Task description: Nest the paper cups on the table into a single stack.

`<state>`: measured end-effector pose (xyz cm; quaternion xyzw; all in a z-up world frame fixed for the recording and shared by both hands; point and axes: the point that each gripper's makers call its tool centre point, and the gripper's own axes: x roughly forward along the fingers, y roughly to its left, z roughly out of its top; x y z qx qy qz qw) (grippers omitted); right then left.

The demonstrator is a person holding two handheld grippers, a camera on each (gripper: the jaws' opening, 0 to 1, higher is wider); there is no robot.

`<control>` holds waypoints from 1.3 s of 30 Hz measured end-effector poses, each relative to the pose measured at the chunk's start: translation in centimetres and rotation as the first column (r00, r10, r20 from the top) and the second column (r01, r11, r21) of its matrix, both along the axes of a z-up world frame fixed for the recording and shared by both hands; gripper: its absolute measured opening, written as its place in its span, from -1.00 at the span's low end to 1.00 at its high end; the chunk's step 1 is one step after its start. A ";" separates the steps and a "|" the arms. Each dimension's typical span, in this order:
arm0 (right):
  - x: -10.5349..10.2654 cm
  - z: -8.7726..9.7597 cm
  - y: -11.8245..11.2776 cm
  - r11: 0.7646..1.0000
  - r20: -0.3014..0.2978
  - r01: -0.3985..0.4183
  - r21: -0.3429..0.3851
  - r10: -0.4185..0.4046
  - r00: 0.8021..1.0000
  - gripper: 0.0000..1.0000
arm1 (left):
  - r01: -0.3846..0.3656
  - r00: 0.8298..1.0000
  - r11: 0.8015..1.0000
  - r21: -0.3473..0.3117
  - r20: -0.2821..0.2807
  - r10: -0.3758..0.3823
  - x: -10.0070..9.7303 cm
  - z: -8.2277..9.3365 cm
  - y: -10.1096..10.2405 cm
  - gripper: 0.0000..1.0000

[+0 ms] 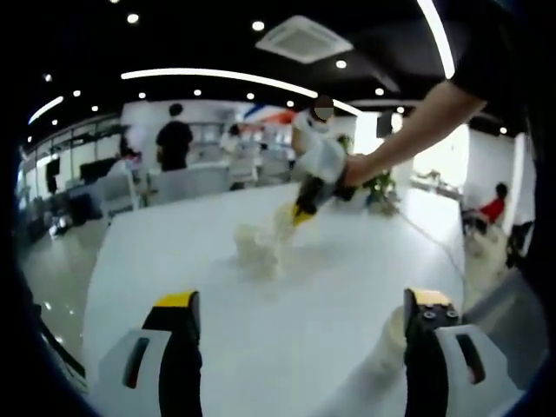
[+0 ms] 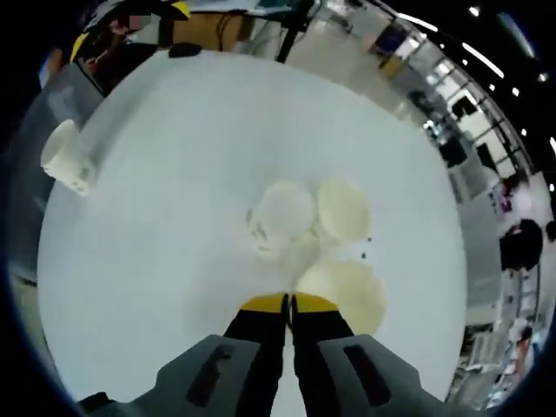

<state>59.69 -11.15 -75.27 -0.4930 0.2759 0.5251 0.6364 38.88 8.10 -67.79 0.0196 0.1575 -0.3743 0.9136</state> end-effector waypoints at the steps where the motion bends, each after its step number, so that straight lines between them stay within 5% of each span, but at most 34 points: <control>1: -0.5 0.7 0.1 1.000 0.006 0.000 0.009 0.000 1.000 -1.00 | 0.003 1.000 1.000 0.000 0.000 -0.003 0.0 0.2 -0.1 0.97; 17: -8.5 12.8 3.9 0.979 0.131 -0.061 0.196 0.036 0.991 -1.00 | 0.033 0.998 0.999 0.010 0.047 -0.033 -0.4 1.5 0.1 0.95; 25: -13.0 17.1 6.1 0.963 0.165 -0.119 0.242 0.080 0.983 -1.00 | 0.052 0.996 0.998 0.022 0.065 -0.053 -0.6 1.8 0.3 0.94; 32: -17.9 19.2 7.9 0.949 0.125 -0.163 0.270 0.134 0.983 -1.00 | 0.050 0.996 0.998 0.027 0.072 -0.052 -1.0 1.9 0.8 0.94; 39: -22.9 18.9 8.9 0.944 0.041 -0.210 0.253 0.207 0.978 -1.00 | 0.040 0.996 0.999 0.018 0.080 -0.041 -1.1 2.3 1.3 0.94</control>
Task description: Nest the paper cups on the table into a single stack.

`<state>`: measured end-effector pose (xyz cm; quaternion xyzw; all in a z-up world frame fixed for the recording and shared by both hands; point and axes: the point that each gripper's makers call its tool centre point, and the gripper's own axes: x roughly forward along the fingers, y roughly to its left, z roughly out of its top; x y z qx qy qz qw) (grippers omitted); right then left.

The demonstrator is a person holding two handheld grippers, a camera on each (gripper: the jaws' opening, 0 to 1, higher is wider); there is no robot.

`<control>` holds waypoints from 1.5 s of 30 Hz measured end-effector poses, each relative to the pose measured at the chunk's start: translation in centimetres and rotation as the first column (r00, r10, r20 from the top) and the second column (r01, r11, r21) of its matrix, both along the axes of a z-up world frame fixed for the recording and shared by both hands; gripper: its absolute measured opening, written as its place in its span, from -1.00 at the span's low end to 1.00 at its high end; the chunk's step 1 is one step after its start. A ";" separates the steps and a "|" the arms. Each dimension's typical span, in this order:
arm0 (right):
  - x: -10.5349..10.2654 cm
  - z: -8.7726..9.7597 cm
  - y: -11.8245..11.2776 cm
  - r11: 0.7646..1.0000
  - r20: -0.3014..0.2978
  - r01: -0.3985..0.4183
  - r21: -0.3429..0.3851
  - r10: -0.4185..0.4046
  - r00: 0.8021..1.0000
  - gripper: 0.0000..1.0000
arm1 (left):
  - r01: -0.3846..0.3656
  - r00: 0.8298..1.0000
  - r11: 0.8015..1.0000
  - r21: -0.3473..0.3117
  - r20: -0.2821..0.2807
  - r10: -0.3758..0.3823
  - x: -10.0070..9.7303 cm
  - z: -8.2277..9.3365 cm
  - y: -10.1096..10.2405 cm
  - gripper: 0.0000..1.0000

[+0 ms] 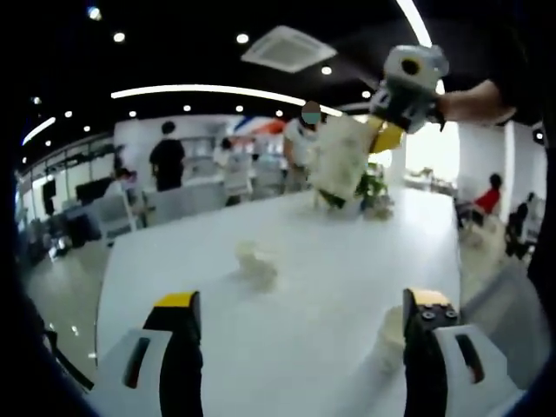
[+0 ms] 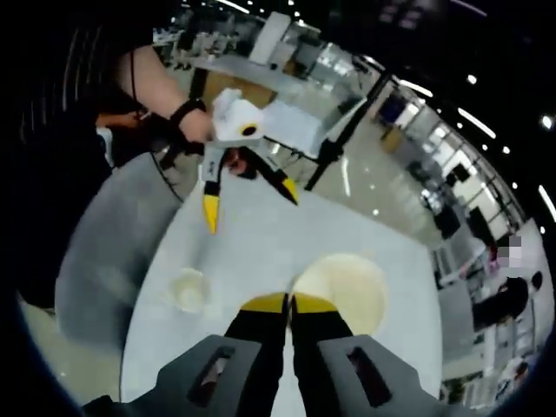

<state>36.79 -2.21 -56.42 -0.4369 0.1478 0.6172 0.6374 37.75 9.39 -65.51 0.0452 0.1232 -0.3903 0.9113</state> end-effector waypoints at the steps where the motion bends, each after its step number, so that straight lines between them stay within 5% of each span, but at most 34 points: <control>1: -0.7 -0.2 0.1 1.000 -0.009 -0.011 -0.005 0.011 1.000 -1.00 | 0.002 1.000 1.000 0.002 -0.001 -0.002 -0.1 0.0 0.0 0.94; 16: -6.7 -5.2 0.2 0.985 -0.150 -0.111 -0.134 0.091 0.984 -1.00 | -0.022 1.000 1.000 -0.012 -0.004 0.022 -0.6 0.0 0.5 0.93; 45: -10.2 -10.8 0.5 0.956 -0.239 -0.193 -0.220 0.139 0.961 -1.00 | -0.045 0.999 0.999 -0.018 -0.019 0.044 -1.0 -0.4 1.4 0.92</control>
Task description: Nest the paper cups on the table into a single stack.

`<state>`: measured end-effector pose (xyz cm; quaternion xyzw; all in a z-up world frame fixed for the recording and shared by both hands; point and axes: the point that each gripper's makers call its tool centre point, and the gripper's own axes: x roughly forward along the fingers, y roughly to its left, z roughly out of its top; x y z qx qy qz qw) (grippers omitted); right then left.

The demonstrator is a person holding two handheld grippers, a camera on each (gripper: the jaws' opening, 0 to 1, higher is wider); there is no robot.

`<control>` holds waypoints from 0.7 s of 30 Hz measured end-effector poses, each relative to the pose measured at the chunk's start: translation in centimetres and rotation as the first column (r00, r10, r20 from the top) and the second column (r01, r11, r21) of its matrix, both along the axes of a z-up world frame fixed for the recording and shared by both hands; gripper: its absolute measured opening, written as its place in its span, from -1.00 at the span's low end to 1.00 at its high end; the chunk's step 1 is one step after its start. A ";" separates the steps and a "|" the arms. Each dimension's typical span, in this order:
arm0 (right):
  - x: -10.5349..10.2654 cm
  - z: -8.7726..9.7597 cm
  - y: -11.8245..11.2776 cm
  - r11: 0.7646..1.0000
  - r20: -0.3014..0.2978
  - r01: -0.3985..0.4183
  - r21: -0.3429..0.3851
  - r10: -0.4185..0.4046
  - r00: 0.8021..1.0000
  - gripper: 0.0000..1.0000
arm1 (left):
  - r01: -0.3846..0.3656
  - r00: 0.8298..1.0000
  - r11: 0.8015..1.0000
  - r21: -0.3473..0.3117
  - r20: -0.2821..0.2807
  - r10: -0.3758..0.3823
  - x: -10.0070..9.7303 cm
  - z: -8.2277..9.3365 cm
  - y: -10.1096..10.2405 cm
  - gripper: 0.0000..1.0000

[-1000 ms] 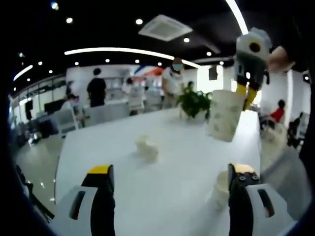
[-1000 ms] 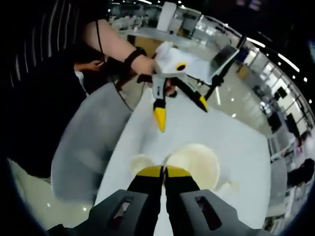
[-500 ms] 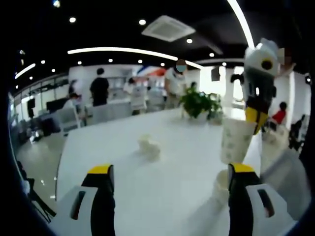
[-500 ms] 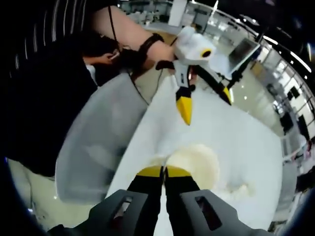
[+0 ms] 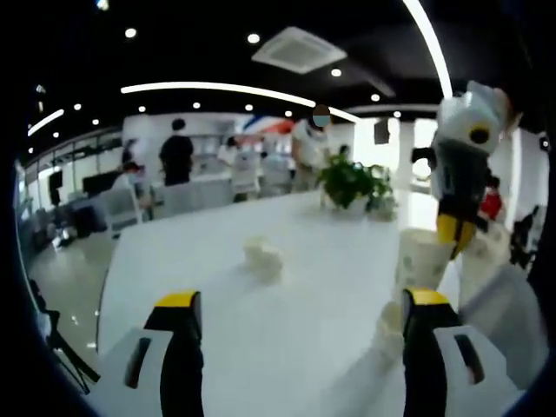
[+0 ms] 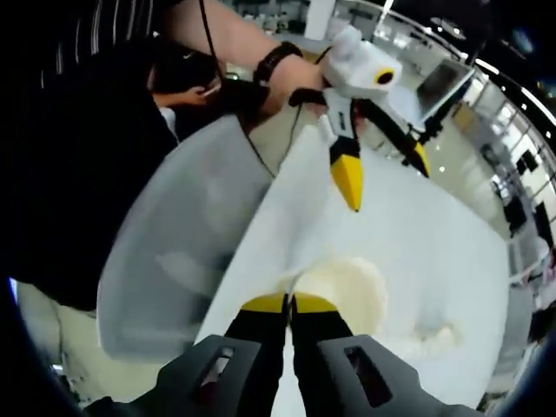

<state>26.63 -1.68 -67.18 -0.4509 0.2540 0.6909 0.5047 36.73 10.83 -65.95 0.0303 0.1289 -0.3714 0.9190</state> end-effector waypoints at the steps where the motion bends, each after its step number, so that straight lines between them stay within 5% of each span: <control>1: -0.1 -0.1 0.0 1.000 0.003 -0.004 -0.002 0.004 1.000 -1.00 | -0.002 1.000 1.000 -0.004 -0.002 0.002 0.0 0.0 0.0 0.92; 21: -0.4 -3.0 0.1 0.999 -0.004 -0.023 -0.049 0.022 1.000 -1.00 | -0.008 1.000 1.000 -0.009 -0.020 0.008 -0.1 -0.4 0.2 0.92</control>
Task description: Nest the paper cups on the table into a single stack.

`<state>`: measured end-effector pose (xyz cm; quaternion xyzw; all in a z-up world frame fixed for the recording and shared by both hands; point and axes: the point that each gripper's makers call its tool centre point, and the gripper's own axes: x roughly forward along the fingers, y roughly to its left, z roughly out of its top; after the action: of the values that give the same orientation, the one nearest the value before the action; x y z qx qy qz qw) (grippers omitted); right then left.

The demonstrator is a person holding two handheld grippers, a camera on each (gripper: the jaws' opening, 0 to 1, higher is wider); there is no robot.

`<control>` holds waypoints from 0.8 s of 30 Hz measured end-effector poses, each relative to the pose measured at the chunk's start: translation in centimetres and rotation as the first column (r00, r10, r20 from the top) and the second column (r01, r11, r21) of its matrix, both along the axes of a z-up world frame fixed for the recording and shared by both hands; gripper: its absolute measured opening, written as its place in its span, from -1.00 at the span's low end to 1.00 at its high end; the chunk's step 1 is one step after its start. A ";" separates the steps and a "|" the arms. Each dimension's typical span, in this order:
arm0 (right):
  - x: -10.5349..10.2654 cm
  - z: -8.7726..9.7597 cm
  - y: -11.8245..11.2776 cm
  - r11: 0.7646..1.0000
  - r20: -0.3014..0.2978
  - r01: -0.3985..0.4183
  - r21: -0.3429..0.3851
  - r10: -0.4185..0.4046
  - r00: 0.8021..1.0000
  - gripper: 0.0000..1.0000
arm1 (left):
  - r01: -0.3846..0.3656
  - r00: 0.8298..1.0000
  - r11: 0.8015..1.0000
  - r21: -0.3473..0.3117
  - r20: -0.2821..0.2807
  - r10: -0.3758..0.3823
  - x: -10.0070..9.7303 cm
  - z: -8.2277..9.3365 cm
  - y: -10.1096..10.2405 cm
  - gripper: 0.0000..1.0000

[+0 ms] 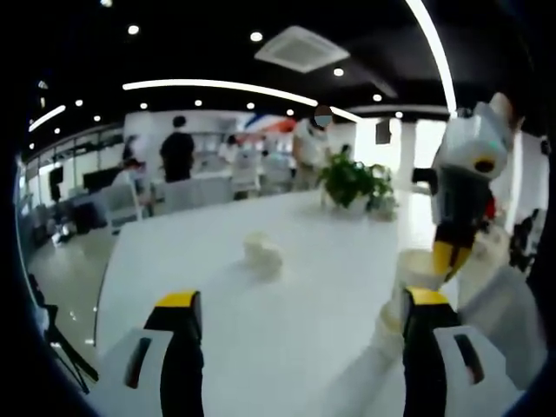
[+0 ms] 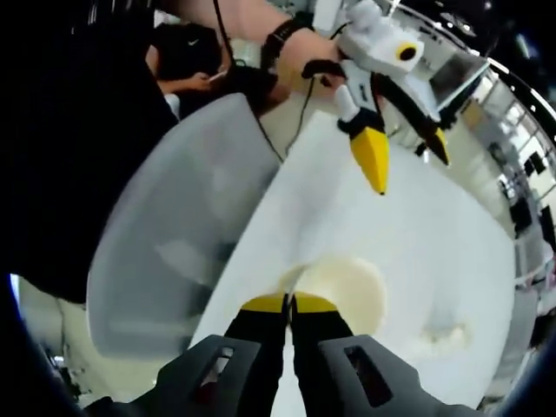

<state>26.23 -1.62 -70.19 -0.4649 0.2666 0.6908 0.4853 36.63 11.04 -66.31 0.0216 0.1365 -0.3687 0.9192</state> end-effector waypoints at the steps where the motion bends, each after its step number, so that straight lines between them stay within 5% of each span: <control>1: 0.0 -0.2 0.0 1.000 -0.002 0.004 -0.003 -0.004 1.000 -1.00 | -0.001 1.000 1.000 0.000 -0.002 0.001 0.1 -0.1 0.0 0.92; 24: 0.0 -3.4 0.3 0.997 0.018 -0.047 -0.062 0.048 0.999 -1.00 | -0.008 1.000 1.000 -0.010 -0.010 0.008 0.1 -0.6 0.2 0.90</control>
<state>26.23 -1.29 -73.60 -0.4925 0.2719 0.6890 0.4569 36.77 11.20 -66.92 0.0147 0.1395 -0.3658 0.9201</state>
